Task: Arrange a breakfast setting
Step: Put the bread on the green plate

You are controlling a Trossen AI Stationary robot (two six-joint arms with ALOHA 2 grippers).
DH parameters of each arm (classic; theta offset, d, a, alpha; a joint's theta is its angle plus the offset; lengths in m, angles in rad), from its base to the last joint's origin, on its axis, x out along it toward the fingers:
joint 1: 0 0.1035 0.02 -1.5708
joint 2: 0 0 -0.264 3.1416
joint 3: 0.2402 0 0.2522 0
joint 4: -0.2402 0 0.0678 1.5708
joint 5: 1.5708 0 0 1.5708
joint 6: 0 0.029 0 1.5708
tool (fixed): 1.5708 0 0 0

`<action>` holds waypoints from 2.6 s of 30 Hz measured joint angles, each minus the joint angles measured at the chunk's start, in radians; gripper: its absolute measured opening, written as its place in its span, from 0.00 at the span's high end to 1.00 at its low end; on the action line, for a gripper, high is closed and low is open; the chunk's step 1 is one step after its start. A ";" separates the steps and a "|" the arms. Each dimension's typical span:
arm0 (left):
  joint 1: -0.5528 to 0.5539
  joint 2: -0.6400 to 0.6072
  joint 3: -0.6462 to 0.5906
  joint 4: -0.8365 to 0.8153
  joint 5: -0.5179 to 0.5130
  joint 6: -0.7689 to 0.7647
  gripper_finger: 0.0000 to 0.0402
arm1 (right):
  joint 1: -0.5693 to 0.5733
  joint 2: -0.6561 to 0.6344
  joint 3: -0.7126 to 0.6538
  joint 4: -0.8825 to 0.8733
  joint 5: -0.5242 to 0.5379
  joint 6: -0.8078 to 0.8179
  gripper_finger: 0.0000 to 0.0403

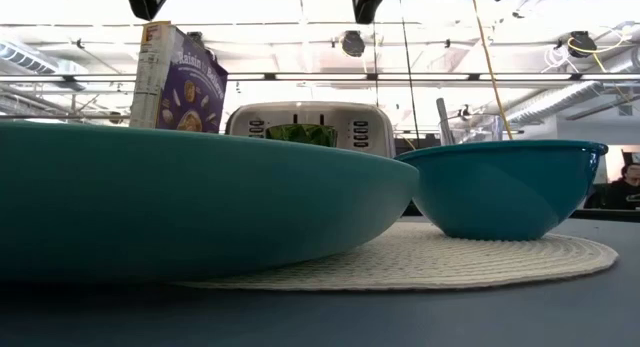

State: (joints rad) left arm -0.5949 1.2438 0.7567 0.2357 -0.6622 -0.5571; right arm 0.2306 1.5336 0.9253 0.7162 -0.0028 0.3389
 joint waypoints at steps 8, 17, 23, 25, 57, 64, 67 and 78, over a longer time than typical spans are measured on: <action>-0.001 0.000 0.000 -0.020 0.169 -0.051 0.80 | 0.000 -0.088 0.001 -0.077 -0.003 -0.011 0.49; 0.000 0.000 0.000 -0.185 0.268 -0.201 0.80 | 0.000 -0.310 0.001 -0.331 -0.003 -0.011 0.46; 0.001 -0.001 -0.011 -0.205 0.333 -0.332 0.80 | 0.000 -0.437 0.001 -0.444 -0.003 -0.009 0.46; 0.000 -0.001 -0.032 -0.208 0.348 -0.387 0.80 | 0.001 -0.471 0.001 -0.474 -0.003 0.005 0.46; 0.035 0.276 -0.227 0.187 0.454 -0.812 0.80 | 0.105 -0.519 0.000 -0.505 0.001 0.015 0.47; 0.045 0.296 -0.227 0.184 0.452 -0.787 0.80 | 0.105 -0.519 0.000 -0.505 0.001 0.015 0.47; 0.045 0.296 -0.227 0.183 0.448 -0.754 0.80 | 0.105 -0.519 0.000 -0.505 0.001 0.015 0.47; 0.048 0.296 -0.226 0.181 0.417 -0.728 0.69 | 0.105 -0.519 0.000 -0.505 0.001 0.015 0.47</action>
State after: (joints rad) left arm -0.5472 1.5402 0.5308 0.4168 -0.2447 -1.2850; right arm 0.3359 1.0142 0.9249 0.2115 -0.0013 0.3541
